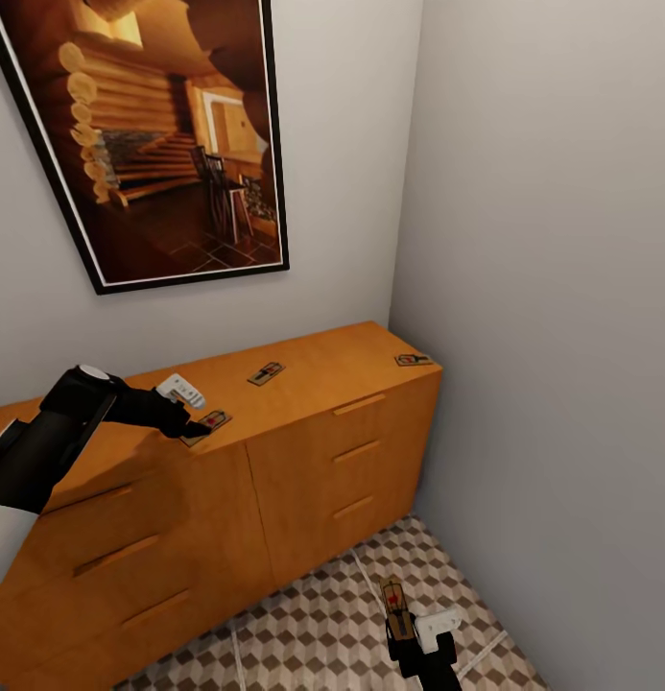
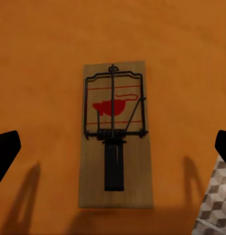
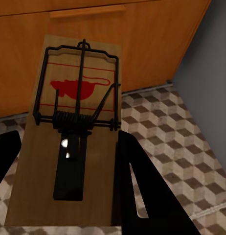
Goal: Take the four mousetraps from the cabinet in the bathroom and place them on the bathroom floor. Make sure all four end up on the same floor surface, and ensure that at least two of them are either under or directly next to the same bathroom sink.
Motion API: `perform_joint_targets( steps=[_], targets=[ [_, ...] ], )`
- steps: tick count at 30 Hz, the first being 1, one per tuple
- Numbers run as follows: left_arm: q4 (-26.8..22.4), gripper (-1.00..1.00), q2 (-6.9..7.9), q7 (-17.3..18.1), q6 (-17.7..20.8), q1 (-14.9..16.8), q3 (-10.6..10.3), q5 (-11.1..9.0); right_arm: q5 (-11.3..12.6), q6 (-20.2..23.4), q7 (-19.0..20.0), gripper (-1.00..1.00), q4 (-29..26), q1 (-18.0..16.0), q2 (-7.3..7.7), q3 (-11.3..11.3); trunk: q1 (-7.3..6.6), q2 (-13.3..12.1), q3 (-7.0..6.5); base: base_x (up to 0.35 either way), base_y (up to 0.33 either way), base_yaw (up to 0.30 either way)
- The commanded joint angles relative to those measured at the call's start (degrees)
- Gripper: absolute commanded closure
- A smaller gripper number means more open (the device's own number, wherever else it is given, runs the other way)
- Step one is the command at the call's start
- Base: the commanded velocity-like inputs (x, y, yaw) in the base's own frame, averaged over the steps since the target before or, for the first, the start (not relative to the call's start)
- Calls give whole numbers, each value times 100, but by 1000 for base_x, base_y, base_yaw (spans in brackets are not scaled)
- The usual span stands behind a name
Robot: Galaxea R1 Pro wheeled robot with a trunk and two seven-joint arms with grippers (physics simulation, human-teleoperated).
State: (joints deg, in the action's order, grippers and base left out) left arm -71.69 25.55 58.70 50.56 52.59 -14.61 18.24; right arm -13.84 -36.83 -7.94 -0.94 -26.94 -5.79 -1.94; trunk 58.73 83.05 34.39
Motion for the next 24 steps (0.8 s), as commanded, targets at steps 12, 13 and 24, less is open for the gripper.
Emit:
perform_joint_targets(
  steps=[12,13,24],
  targets=[
    [41,-100,37,52,23,6,-130,52,-49,-8,-59,100,6,-4,-1,-17,0,3,71,0,0,0],
    [45,-100,49,53,21,6,-130,51,-49,-8,-59,100,6,-4,-1,-17,0,3,78,0,0,0],
    [58,-100,121,67,15,6,-116,40,-49,-8,-59,100,6,-4,-1,-17,0,3,102,0,0,0]
  ],
)
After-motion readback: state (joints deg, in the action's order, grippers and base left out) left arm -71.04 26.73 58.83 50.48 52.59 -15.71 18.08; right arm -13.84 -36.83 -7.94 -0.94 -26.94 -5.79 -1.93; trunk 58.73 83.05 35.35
